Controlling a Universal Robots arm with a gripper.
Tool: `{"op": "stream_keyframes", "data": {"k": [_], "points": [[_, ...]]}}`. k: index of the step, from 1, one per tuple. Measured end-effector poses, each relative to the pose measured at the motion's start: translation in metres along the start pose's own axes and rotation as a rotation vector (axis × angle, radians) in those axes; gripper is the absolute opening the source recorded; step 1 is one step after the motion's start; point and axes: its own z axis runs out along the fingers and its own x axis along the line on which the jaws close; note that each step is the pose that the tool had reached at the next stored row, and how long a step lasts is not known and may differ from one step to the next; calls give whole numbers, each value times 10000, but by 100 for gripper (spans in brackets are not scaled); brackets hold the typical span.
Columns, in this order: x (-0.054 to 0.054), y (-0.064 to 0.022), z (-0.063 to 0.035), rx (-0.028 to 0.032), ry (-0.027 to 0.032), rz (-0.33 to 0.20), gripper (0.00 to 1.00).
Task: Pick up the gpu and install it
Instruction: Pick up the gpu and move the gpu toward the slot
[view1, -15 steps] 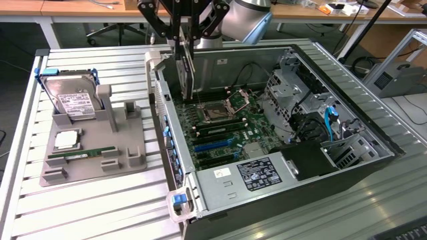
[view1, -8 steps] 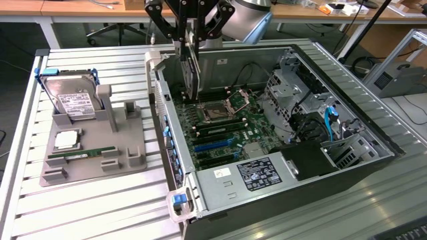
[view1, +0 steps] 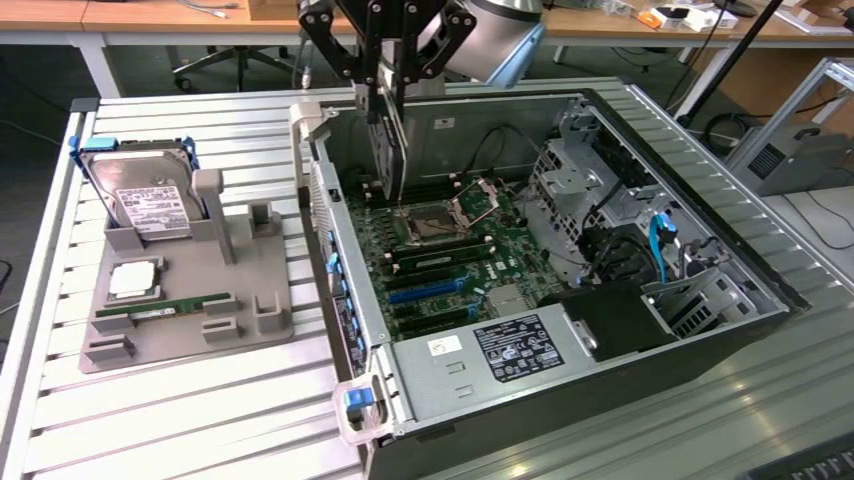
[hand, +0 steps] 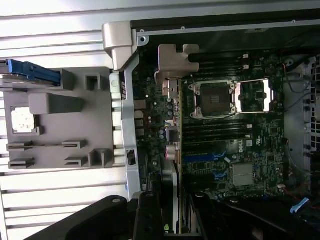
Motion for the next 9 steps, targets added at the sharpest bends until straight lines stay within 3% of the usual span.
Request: {"op": "stream_keyframes", "data": {"k": [9], "points": [[-59,4,17,13,-1,-1,27]]}}
